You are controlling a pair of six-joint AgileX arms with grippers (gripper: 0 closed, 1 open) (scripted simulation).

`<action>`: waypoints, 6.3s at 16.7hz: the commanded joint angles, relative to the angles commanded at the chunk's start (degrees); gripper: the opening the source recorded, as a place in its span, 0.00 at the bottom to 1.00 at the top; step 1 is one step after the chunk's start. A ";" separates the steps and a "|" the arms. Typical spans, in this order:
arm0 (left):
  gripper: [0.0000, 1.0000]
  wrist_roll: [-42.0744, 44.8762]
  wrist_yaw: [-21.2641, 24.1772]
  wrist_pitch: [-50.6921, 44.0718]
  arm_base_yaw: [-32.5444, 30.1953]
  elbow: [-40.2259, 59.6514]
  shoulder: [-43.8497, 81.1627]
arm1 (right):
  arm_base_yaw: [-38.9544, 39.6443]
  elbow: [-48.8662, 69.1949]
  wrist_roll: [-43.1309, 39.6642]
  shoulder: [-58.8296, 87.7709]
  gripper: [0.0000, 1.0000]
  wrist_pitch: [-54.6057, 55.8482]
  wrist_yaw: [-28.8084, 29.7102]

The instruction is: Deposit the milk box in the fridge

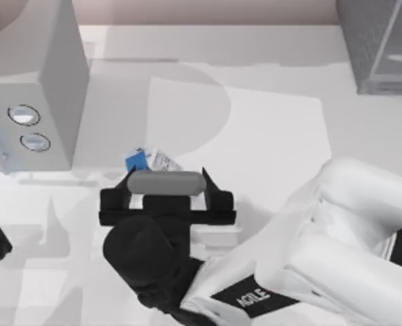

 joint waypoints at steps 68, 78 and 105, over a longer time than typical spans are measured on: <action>1.00 0.00 0.00 0.00 0.00 0.00 0.00 | -5.54 11.07 -4.31 -16.58 0.00 -23.78 -5.54; 1.00 0.00 0.00 0.00 0.00 0.00 0.00 | -11.02 2.70 -7.14 -26.09 0.00 -26.20 -10.71; 1.00 0.00 0.00 0.00 0.00 0.00 0.00 | -62.80 -66.47 -23.37 -136.50 0.00 -44.15 -62.42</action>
